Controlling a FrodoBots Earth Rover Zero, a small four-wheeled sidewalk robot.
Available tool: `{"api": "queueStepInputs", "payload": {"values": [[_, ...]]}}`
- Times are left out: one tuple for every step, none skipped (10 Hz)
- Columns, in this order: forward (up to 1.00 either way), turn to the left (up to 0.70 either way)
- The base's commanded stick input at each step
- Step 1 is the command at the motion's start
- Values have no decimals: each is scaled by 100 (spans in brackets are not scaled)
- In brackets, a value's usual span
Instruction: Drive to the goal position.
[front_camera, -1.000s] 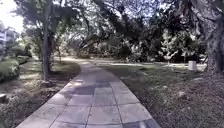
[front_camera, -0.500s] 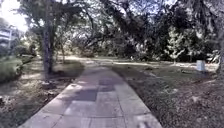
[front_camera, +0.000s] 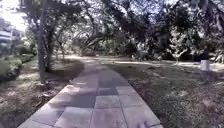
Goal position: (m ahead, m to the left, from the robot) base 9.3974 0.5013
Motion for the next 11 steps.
{"api": "queueStepInputs", "payload": {"values": [[50, 23], [50, 50], [50, 50], [50, 45], [50, 9], [50, 0], [50, 0], [50, 0], [50, 0], [50, 0], [50, 0]]}}
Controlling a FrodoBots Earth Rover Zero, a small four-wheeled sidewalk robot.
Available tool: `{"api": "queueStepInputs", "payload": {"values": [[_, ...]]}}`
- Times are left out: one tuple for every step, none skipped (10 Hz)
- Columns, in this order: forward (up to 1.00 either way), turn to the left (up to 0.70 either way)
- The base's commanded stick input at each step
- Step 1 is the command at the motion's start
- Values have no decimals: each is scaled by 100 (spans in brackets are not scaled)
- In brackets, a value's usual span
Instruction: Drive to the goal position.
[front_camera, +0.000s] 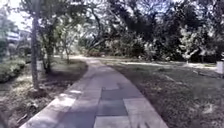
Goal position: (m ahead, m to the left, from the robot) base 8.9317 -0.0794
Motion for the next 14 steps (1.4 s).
{"api": "queueStepInputs", "payload": {"values": [[50, 0], [50, 0], [50, 0], [50, 0], [50, 0], [50, 0], [50, 0], [50, 0], [50, 0], [50, 0], [50, 0], [50, 0], [50, 0], [50, 0]]}}
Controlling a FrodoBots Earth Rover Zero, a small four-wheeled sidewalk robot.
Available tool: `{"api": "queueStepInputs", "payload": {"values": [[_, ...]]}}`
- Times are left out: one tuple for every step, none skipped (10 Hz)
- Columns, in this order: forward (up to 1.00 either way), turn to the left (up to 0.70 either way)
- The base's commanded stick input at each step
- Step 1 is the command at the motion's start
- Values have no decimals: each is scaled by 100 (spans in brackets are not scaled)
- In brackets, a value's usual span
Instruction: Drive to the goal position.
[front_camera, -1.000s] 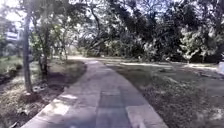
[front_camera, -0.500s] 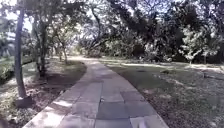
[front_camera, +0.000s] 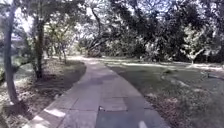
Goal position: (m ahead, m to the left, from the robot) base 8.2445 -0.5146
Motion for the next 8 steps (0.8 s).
{"api": "queueStepInputs", "payload": {"values": [[50, 0], [50, 0], [50, 0], [50, 0], [50, 0], [50, 0], [50, 0], [50, 0]]}}
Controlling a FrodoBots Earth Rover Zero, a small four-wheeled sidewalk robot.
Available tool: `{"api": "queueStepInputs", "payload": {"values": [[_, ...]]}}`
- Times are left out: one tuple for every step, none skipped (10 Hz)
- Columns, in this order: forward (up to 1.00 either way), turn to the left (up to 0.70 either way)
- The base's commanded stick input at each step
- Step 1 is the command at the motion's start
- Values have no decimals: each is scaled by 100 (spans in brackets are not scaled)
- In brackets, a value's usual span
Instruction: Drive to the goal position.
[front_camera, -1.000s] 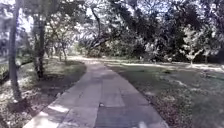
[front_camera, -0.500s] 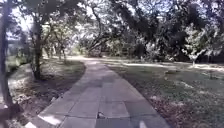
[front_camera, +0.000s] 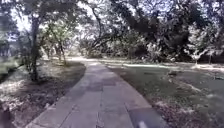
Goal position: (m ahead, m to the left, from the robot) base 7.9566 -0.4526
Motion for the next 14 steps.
{"api": "queueStepInputs", "payload": {"values": [[50, 0], [50, 0], [50, 0], [50, 0], [50, 0], [50, 0], [50, 0], [50, 0], [50, 0], [50, 0], [50, 0], [50, 0], [50, 0], [50, 0]]}}
